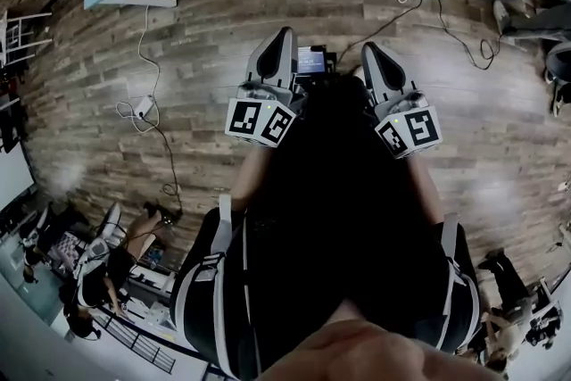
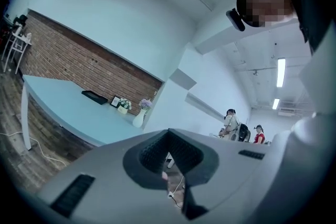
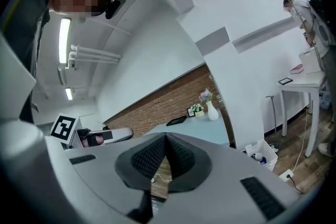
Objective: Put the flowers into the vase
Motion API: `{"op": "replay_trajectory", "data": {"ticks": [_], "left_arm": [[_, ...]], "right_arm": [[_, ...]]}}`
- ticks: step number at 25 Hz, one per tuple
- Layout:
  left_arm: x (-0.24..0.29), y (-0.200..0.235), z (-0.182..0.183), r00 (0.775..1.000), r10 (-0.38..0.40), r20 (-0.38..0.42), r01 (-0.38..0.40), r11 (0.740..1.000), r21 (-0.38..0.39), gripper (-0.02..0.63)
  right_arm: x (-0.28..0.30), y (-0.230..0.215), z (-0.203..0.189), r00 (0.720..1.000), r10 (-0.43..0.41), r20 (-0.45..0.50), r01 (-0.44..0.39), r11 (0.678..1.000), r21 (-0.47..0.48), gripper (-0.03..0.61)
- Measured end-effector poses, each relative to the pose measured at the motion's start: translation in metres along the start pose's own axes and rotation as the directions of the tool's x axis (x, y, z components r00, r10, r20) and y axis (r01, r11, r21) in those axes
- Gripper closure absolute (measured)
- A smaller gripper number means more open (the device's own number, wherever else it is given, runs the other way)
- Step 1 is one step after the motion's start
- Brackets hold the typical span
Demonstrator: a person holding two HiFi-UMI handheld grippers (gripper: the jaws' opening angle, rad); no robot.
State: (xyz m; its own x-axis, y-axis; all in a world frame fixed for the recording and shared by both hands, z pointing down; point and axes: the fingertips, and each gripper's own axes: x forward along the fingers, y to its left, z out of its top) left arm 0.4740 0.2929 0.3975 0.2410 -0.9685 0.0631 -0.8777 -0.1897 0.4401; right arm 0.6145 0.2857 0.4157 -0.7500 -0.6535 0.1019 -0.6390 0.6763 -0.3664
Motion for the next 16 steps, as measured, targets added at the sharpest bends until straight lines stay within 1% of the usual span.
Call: {"op": "replay_trajectory", "data": {"ticks": [5, 11, 16], "left_arm": [[-0.003, -0.017, 0.004, 0.997, -0.069, 0.027, 0.068, 0.997, 0.033, 0.595], [-0.004, -0.032, 0.003, 0.99, -0.139, 0.013, 0.138, 0.987, 0.084, 0.595], [-0.005, -0.04, 0.007, 0.982, -0.188, 0.026, 0.185, 0.979, 0.089, 0.595]], "right_arm": [[-0.006, -0.002, -0.003, 1.0, 0.01, -0.003, -0.01, 1.0, 0.024, 0.56], [-0.005, 0.0, -0.005, 1.0, 0.021, -0.008, -0.021, 0.999, 0.039, 0.56], [-0.002, 0.002, -0.007, 0.999, 0.037, -0.014, -0.036, 0.998, 0.046, 0.56]]}}
